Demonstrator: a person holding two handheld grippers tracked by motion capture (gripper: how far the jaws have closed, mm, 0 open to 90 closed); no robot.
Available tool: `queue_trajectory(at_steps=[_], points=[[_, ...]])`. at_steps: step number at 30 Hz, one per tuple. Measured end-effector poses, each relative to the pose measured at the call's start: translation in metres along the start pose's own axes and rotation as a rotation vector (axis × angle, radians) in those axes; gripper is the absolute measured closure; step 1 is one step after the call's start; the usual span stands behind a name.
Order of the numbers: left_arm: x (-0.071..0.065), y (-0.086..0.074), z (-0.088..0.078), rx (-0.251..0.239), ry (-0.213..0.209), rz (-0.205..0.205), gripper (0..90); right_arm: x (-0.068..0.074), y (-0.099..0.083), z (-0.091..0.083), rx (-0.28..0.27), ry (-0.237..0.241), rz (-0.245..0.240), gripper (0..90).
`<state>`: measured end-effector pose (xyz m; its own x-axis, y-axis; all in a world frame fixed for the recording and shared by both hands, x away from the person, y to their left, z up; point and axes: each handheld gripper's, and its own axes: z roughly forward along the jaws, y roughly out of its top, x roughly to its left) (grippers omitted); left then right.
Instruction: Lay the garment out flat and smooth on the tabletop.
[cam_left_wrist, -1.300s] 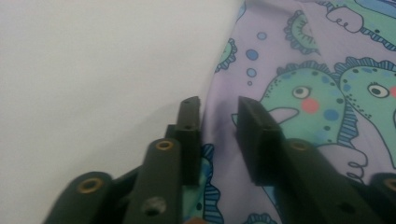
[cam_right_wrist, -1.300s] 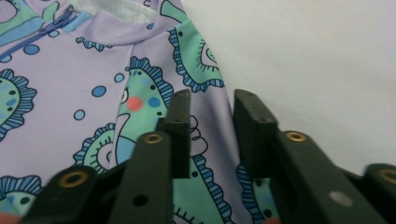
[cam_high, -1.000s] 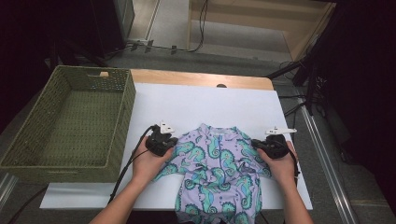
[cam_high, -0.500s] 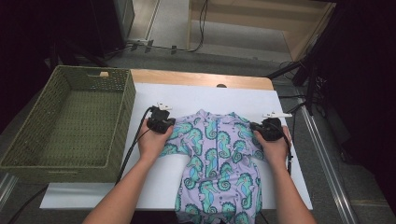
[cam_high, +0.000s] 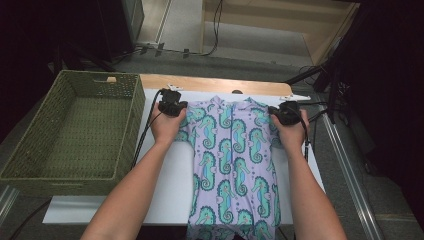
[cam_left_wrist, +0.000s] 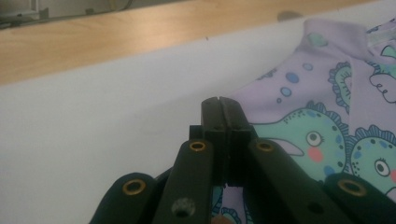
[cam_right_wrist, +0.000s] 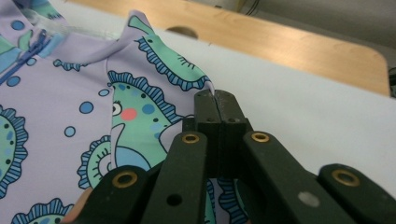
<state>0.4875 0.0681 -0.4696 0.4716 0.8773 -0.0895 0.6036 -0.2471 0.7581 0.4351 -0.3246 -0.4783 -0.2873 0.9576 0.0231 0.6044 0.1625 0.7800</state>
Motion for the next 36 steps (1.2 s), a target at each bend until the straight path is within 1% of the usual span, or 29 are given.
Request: queue_trajectory(at_steps=[1, 2, 3, 4, 5, 6, 7, 8, 9, 10, 13, 16, 17, 19, 20, 22, 24, 26, 28, 29, 31, 32, 33, 34, 35, 36], points=[[0.002, 0.0, 0.005, 0.017, -0.009, -0.018, 90.0, -0.001, 0.001, 0.004, 0.004, -0.012, 0.012, 87.9], [0.002, -0.002, 0.012, 0.047, -0.032, -0.046, 89.8, -0.001, 0.001, 0.009, 0.026, -0.025, 0.015, 87.4], [0.002, -0.004, 0.018, 0.077, -0.049, -0.061, 89.2, -0.002, 0.0, 0.015, 0.061, -0.022, 0.025, 84.3], [0.001, -0.009, 0.024, 0.109, -0.04, -0.057, 83.6, -0.002, -0.002, 0.021, 0.086, -0.011, 0.038, 74.6], [0.001, -0.012, 0.025, 0.109, -0.03, -0.045, 74.0, -0.002, -0.007, 0.028, 0.126, -0.025, 0.054, 68.3], [0.001, -0.017, 0.025, 0.083, -0.026, -0.059, 63.6, -0.002, -0.009, 0.029, 0.135, -0.032, 0.063, 62.8], [0.002, -0.019, 0.023, 0.068, -0.029, -0.066, 55.3, -0.003, -0.013, 0.03, 0.126, -0.025, 0.083, 58.1], [0.003, -0.02, 0.019, 0.05, -0.021, -0.07, 50.9, -0.004, -0.015, 0.028, 0.107, -0.024, 0.098, 54.8], [0.003, -0.021, 0.014, 0.033, -0.012, -0.065, 48.4, -0.004, -0.017, 0.026, 0.093, -0.029, 0.102, 53.6], [0.003, -0.023, 0.009, 0.02, -0.007, -0.063, 48.1, -0.004, -0.019, 0.022, 0.078, -0.035, 0.103, 53.0], [0.003, -0.03, -0.007, -0.015, 0.001, -0.064, 48.2, -0.003, -0.026, 0.01, 0.049, -0.015, 0.09, 52.9], [0.003, -0.04, -0.023, -0.025, 0.006, -0.07, 49.7, -0.002, -0.033, -0.002, 0.045, -0.006, 0.067, 54.0], [0.002, -0.043, -0.027, -0.026, 0.01, -0.069, 51.8, -0.002, -0.037, -0.008, 0.044, -0.002, 0.071, 55.3], [0.002, -0.051, -0.033, -0.014, 0.018, -0.069, 53.5, -0.005, -0.044, -0.016, 0.037, 0.01, 0.098, 59.0], [0.002, -0.054, -0.034, -0.01, 0.025, -0.066, 56.3, -0.008, -0.048, -0.023, 0.035, 0.015, 0.117, 60.7], [0.003, -0.061, -0.037, 0.015, 0.041, -0.07, 58.8, -0.011, -0.055, -0.031, 0.036, 0.014, 0.128, 65.5], [0.005, -0.066, -0.038, 0.023, 0.062, -0.065, 61.1, -0.017, -0.063, -0.04, 0.044, -0.006, 0.137, 67.8], [0.006, -0.07, -0.038, 0.044, 0.077, -0.066, 61.5, -0.023, -0.07, -0.046, 0.046, -0.026, 0.163, 68.5], [0.007, -0.074, -0.036, 0.061, 0.09, -0.064, 62.0, -0.029, -0.076, -0.05, 0.066, -0.055, 0.182, 68.5], [0.007, -0.076, -0.036, 0.054, 0.093, -0.055, 62.8, -0.032, -0.08, -0.051, 0.079, -0.063, 0.189, 68.5], [0.006, -0.078, -0.037, 0.052, 0.11, -0.044, 65.3, -0.036, -0.088, -0.051, 0.105, -0.076, 0.188, 68.5], [0.005, -0.078, -0.037, 0.056, 0.114, -0.04, 66.3, -0.037, -0.092, -0.05, 0.115, -0.077, 0.186, 70.3], [0.005, -0.078, -0.038, 0.059, 0.117, -0.041, 68.3, -0.038, -0.096, -0.05, 0.12, -0.074, 0.182, 72.5], [0.005, -0.079, -0.039, 0.059, 0.12, -0.047, 72.2, -0.038, -0.099, -0.051, 0.106, -0.073, 0.183, 75.0], [0.006, -0.081, -0.041, 0.059, 0.12, -0.052, 76.4, -0.039, -0.101, -0.053, 0.1, -0.072, 0.187, 78.5], [0.006, -0.082, -0.041, 0.06, 0.119, -0.053, 82.5, -0.039, -0.102, -0.054, 0.104, -0.071, 0.189, 84.2]])
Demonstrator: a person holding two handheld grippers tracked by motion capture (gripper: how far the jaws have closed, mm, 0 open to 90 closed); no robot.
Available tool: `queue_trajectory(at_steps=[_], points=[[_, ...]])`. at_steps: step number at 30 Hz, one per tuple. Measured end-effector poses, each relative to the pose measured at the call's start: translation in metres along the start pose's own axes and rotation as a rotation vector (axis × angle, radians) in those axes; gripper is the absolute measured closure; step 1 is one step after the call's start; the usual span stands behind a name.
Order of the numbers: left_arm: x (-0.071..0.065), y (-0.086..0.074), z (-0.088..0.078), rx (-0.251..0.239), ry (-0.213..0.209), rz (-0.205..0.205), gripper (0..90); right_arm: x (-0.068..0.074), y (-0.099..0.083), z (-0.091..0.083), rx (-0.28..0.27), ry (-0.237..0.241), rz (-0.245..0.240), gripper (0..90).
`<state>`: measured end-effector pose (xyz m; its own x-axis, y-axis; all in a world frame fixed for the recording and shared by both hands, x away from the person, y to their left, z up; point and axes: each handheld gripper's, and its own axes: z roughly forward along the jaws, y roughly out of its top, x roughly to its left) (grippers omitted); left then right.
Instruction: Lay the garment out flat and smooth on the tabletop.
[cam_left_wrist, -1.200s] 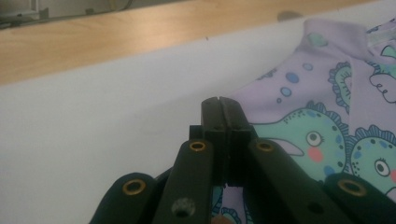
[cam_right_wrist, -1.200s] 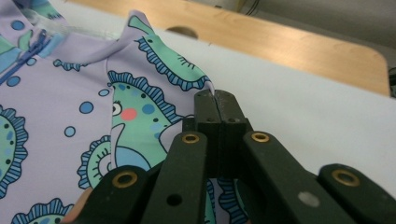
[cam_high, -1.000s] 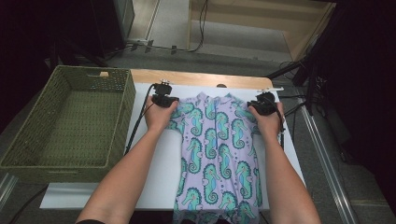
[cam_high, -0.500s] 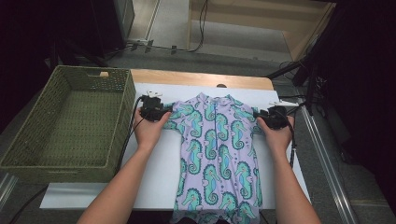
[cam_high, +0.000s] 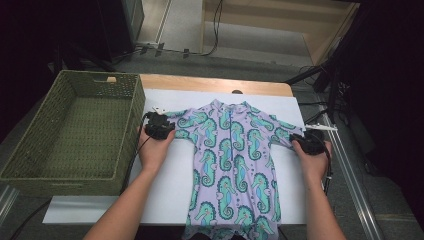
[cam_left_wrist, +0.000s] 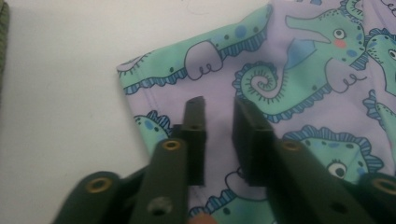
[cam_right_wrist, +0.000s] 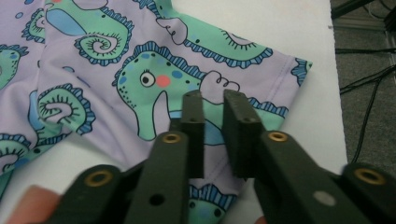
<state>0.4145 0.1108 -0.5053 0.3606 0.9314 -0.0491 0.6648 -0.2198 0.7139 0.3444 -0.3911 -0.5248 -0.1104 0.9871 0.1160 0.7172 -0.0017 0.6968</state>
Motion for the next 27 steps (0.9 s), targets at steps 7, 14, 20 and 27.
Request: queue_trajectory(at_steps=[7, 14, 20, 27], points=[[-0.003, -0.009, -0.011, 0.009, -0.005, 0.0, 89.4, -0.001, -0.004, -0.009, 0.028, 0.032, 0.002, 87.5], [-0.001, -0.018, -0.016, -0.049, 0.016, -0.007, 68.4, -0.028, 0.007, -0.007, -0.06, -0.03, 0.077, 73.2], [-0.002, -0.022, -0.019, -0.037, -0.007, 0.028, 78.1, -0.03, 0.017, 0.013, -0.072, -0.085, 0.074, 66.0], [0.0, -0.025, -0.02, -0.035, -0.024, 0.031, 88.3, -0.024, 0.018, 0.015, -0.016, -0.093, 0.041, 86.2]])
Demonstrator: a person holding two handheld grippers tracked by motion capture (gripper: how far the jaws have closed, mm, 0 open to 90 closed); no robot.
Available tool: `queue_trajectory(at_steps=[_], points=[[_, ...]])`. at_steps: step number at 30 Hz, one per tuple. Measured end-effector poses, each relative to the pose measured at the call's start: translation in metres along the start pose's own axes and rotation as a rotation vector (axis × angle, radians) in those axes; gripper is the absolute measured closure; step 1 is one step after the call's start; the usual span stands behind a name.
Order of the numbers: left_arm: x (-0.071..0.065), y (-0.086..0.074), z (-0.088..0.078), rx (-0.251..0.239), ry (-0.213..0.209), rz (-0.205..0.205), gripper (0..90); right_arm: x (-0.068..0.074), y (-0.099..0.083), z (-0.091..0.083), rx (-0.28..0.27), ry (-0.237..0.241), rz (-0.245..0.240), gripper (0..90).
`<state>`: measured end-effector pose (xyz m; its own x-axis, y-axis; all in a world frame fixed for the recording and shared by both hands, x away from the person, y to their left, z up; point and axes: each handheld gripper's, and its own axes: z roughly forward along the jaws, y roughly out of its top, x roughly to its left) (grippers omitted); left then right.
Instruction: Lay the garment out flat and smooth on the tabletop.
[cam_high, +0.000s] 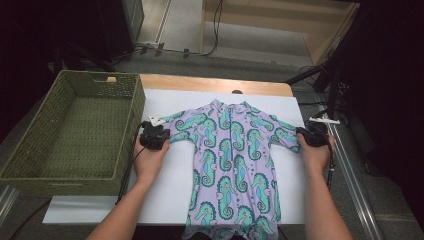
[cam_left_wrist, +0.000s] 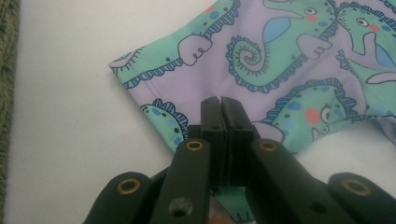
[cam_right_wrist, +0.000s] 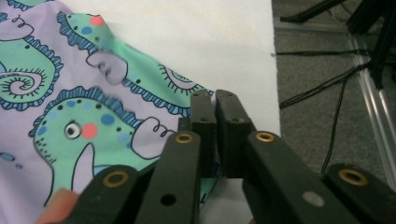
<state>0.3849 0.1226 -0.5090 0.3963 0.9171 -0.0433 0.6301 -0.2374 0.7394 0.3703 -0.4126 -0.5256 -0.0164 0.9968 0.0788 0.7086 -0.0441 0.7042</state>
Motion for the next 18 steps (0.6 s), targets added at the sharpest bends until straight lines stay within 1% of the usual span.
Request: queue_trajectory(at_steps=[1, 2, 3, 4, 6, 7, 8, 9, 10, 11, 12, 14, 16, 18], points=[[0.0, 0.0, 0.0, 0.0, -0.001, -0.003, 88.6, -0.002, -0.001, -0.002, 0.0, -0.011, 0.01, 86.6], [0.001, 0.0, 0.0, 0.0, -0.001, -0.007, 88.7, -0.004, -0.003, -0.005, -0.016, -0.05, 0.022, 86.7], [0.001, 0.0, 0.0, -0.003, -0.006, -0.014, 88.8, -0.007, -0.005, -0.008, -0.032, -0.063, 0.045, 86.7], [0.002, 0.0, 0.0, -0.002, -0.007, -0.016, 88.9, -0.011, -0.007, -0.009, -0.042, -0.057, 0.067, 86.7], [0.001, 0.0, 0.0, -0.001, -0.001, -0.011, 88.8, -0.014, -0.009, -0.008, -0.024, -0.039, 0.068, 85.6], [0.0, 0.0, 0.0, -0.001, 0.004, -0.01, 88.7, -0.015, -0.009, -0.008, -0.015, -0.03, 0.064, 83.7], [0.0, 0.0, 0.0, -0.003, 0.01, -0.009, 88.1, -0.015, -0.009, -0.009, -0.018, -0.031, 0.066, 78.8], [0.001, 0.001, 0.0, -0.004, 0.012, -0.011, 85.7, -0.015, -0.009, -0.011, -0.022, -0.037, 0.071, 75.2], [0.001, 0.001, 0.0, -0.009, 0.007, -0.017, 81.5, -0.014, -0.009, -0.014, -0.033, -0.025, 0.074, 73.8], [0.001, 0.001, -0.001, -0.009, 0.001, -0.021, 77.9, -0.012, -0.009, -0.017, -0.048, -0.013, 0.071, 71.4], [0.001, 0.001, -0.002, -0.012, -0.003, -0.02, 75.6, -0.008, -0.01, -0.021, -0.06, -0.005, 0.057, 69.2], [-0.002, 0.001, -0.005, -0.029, -0.017, -0.012, 70.0, 0.0, -0.013, -0.031, -0.091, 0.008, 0.024, 67.8], [-0.005, 0.002, -0.01, -0.045, -0.039, 0.0, 67.8, 0.011, -0.02, -0.04, -0.107, 0.043, -0.008, 67.8], [-0.009, 0.002, -0.014, -0.063, -0.062, 0.012, 66.8, 0.022, -0.029, -0.048, -0.113, 0.065, -0.038, 67.7]])
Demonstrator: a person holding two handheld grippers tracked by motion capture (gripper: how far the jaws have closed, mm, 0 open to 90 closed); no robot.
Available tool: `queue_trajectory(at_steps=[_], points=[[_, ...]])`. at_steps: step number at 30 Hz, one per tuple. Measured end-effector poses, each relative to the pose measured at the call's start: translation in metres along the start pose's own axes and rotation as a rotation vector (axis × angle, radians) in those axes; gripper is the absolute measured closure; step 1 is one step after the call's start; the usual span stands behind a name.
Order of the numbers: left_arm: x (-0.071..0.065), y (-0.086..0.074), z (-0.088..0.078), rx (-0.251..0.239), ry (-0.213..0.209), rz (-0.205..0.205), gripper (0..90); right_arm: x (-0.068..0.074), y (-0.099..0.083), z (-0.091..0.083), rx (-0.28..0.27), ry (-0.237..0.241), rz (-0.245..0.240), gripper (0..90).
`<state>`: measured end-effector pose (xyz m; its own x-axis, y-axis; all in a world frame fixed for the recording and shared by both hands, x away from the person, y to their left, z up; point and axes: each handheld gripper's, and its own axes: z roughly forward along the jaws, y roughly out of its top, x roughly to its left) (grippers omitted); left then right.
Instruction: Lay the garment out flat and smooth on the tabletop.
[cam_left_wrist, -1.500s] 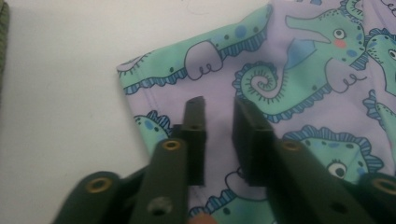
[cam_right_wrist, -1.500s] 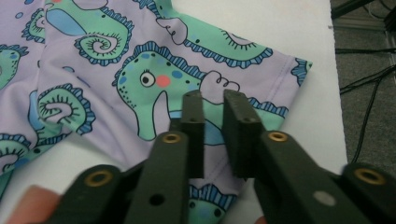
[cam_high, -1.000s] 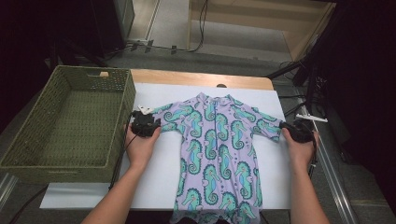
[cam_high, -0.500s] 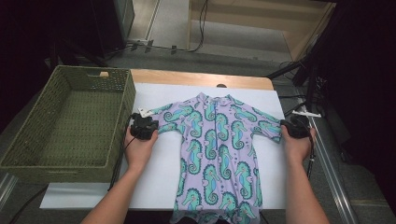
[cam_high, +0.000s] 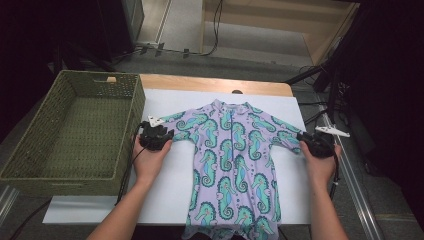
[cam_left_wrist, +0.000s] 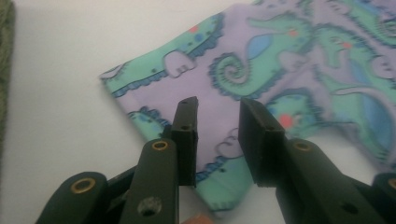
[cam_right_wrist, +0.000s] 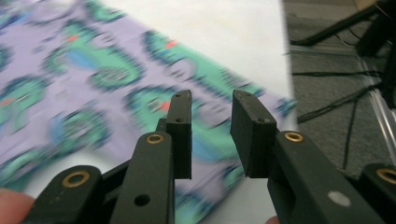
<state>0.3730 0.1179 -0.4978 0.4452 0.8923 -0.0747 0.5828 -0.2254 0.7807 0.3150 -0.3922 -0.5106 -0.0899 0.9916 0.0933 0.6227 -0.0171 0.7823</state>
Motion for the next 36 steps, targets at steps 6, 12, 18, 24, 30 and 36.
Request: queue_trajectory(at_steps=[6, 12, 18, 24, 30, 36], points=[[-0.011, -0.001, -0.009, -0.002, -0.04, 0.054, 66.4, 0.034, -0.026, -0.019, 0.035, 0.156, -0.041, 67.8], [-0.005, -0.007, -0.001, 0.057, -0.013, 0.057, 67.3, 0.068, -0.046, -0.028, 0.108, 0.288, -0.096, 67.8], [-0.003, -0.012, 0.004, 0.07, 0.006, 0.043, 71.3, 0.075, -0.049, -0.034, 0.124, 0.231, -0.097, 88.0], [-0.003, -0.013, 0.004, 0.067, 0.003, 0.034, 71.4, 0.07, -0.05, -0.055, 0.076, 0.208, -0.091, 87.7], [-0.002, -0.013, 0.004, 0.064, -0.002, 0.025, 71.6, 0.069, -0.057, -0.049, 0.104, 0.205, -0.086, 78.8], [0.0, -0.013, 0.004, 0.063, -0.012, 0.015, 71.9, 0.056, -0.062, -0.076, -0.05, 0.242, -0.074, 59.7]])
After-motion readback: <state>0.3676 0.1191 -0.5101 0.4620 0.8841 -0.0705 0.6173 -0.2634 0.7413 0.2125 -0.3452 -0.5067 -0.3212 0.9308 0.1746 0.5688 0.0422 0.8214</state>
